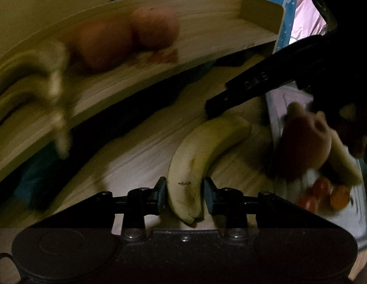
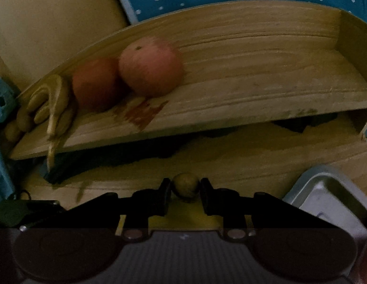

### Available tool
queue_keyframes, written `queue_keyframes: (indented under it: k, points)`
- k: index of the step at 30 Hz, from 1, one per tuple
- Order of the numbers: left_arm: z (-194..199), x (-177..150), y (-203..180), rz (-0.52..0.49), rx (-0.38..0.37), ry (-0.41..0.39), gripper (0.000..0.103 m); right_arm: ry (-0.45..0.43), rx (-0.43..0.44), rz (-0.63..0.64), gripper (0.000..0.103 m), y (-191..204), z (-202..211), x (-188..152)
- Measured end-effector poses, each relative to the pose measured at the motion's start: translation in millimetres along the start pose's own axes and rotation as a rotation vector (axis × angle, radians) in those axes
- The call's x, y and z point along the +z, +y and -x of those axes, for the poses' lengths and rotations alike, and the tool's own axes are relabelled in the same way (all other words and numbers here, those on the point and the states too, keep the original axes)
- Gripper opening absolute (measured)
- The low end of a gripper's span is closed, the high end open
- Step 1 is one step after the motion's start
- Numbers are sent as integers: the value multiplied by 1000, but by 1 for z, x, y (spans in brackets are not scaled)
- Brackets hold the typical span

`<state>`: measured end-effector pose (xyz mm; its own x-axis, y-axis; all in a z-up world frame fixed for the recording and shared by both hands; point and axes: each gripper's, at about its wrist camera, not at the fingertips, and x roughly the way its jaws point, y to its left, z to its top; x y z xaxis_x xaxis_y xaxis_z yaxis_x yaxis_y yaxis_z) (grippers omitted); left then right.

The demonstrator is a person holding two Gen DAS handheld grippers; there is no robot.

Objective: Organize fruits
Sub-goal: 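Grasp the yellow banana with the left tool while the right tool grasps a brown kiwi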

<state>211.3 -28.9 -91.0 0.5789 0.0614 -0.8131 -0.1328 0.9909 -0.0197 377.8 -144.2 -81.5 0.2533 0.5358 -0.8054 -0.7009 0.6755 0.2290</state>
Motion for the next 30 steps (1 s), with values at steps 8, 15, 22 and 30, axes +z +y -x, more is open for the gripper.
queue_keyframes:
  k: [8,15,22,30]
  points:
    - [13,-11,9,-71,-10,-13,40,15,-31,-28,30,13,-7,0]
    - [-11,12,-3,-221,-57,-46,49,25,-55,-22,32,16,-14,2]
    - [-16,15,-8,-259,-67,-41,49,16,-78,-27,30,24,-21,4]
    - [-10,11,-7,-254,-66,-31,42,-19,-106,-57,30,34,-8,-5]
